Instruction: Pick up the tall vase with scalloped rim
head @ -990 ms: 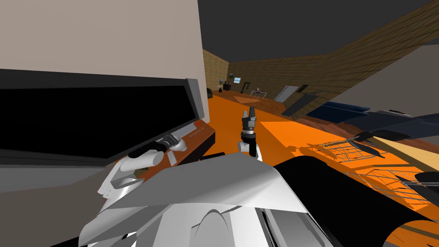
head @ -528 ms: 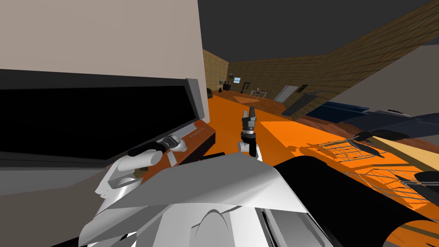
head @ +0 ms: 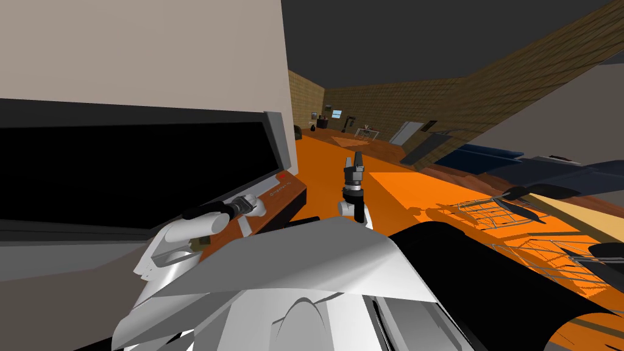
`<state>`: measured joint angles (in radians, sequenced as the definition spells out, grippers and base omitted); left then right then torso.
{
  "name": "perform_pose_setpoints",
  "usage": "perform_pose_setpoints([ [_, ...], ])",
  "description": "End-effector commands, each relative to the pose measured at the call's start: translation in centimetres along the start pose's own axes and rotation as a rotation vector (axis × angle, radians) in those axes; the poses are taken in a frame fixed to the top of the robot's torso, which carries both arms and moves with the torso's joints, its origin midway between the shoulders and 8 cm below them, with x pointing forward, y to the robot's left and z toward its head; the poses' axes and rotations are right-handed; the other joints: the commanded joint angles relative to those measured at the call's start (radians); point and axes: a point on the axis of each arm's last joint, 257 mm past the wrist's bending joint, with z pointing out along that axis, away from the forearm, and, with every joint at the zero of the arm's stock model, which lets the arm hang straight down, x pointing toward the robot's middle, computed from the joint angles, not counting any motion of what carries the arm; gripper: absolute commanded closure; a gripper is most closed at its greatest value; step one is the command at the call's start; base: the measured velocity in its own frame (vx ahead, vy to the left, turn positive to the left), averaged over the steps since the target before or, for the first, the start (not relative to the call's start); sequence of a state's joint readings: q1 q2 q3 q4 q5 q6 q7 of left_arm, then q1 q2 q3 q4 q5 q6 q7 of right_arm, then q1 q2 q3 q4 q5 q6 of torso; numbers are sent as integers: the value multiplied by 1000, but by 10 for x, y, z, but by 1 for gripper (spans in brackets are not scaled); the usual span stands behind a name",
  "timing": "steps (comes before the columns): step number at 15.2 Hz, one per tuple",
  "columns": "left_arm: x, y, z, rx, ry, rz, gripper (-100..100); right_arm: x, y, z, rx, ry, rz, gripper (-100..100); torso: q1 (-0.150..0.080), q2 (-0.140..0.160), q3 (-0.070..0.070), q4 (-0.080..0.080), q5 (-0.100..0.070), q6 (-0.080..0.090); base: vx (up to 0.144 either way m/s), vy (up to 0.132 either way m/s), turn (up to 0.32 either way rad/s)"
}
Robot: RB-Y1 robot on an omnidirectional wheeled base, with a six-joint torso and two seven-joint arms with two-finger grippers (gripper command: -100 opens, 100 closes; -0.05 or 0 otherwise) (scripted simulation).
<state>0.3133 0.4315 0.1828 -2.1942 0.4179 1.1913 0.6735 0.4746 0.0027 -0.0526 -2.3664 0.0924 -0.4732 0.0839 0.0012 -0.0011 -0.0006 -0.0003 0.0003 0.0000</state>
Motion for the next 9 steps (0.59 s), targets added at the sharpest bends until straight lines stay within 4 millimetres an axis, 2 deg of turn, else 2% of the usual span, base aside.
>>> perform_pose_setpoints([
  [1,-5,7,-1,-38,-19,-32,-100,0,0,0,0,0,0,0,0,0,0,0,0,0,15,16,-7],
  [9,-21,29,-6,-143,-81,-101,-100,0,0,0,0,0,0,0,-1,1,1,0,0,0,4,5,-3],
])
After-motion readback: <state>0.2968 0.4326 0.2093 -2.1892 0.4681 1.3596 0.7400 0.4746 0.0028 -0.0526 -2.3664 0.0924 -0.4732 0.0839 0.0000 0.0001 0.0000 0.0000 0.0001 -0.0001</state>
